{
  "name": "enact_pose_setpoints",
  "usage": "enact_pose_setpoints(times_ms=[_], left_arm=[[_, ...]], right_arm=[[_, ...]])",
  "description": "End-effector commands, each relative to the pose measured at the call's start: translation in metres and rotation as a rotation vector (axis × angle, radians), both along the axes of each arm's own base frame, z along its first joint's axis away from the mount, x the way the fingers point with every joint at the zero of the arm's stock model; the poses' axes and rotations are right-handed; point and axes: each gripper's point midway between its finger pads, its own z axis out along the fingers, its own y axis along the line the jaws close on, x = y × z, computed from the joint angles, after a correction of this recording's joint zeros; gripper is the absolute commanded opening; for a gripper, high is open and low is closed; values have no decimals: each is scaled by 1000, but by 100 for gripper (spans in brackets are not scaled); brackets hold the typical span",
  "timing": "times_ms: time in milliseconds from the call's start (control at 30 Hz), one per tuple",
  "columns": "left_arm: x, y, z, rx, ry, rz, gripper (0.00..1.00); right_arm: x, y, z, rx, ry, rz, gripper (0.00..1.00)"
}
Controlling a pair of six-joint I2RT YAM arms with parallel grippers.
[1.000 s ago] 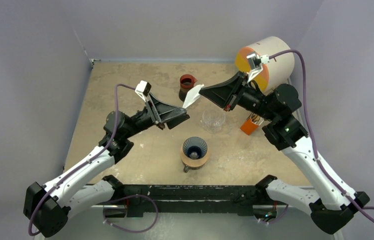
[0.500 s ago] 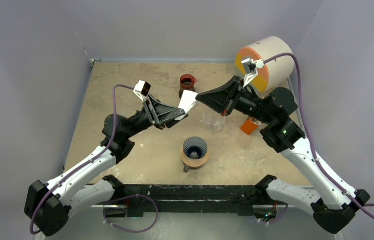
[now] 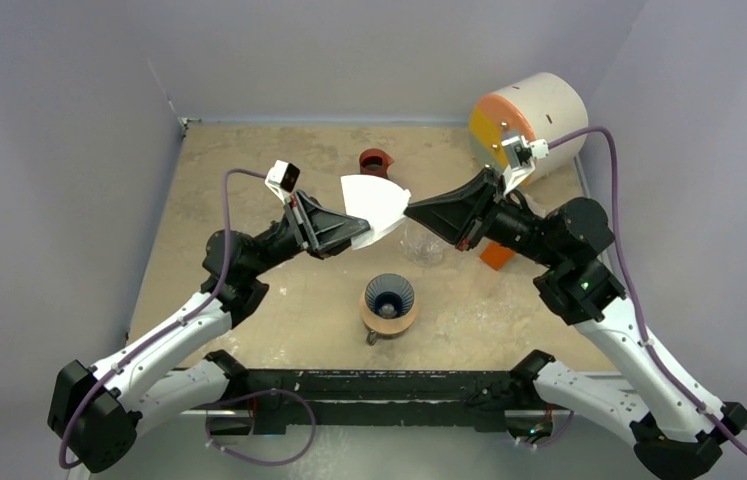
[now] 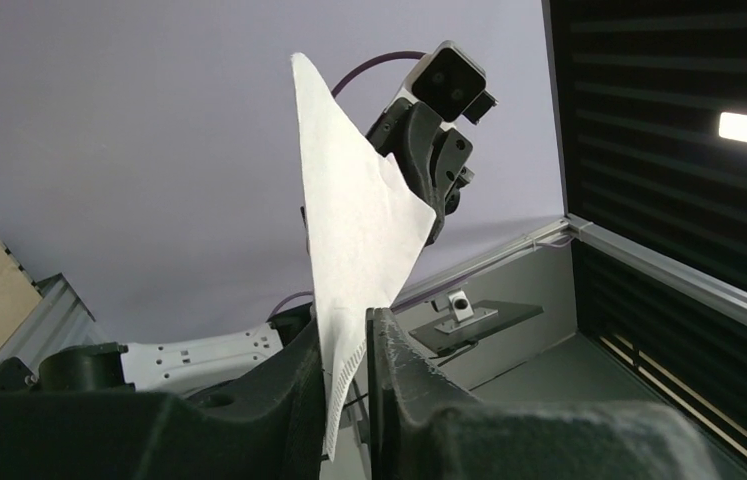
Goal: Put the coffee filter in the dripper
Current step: Pick up the coffee filter from the coffee filter holder.
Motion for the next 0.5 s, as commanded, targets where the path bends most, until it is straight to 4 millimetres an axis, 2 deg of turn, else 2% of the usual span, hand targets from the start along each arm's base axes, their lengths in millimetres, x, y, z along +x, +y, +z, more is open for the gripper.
enact_pose_setpoints(times_ms=[0,200,467], left_arm=[[-5,3,9,-27,-41,-9,14],[-5,3,7,-20,-43,-9,0],[-9,1,5,11,-87,-8,0]], right_arm=[[-5,-2,3,7,-41,2,0],[-5,-3,-1,3,-35,-2,0],[-2,-5,-19,-56,3,-28,0]])
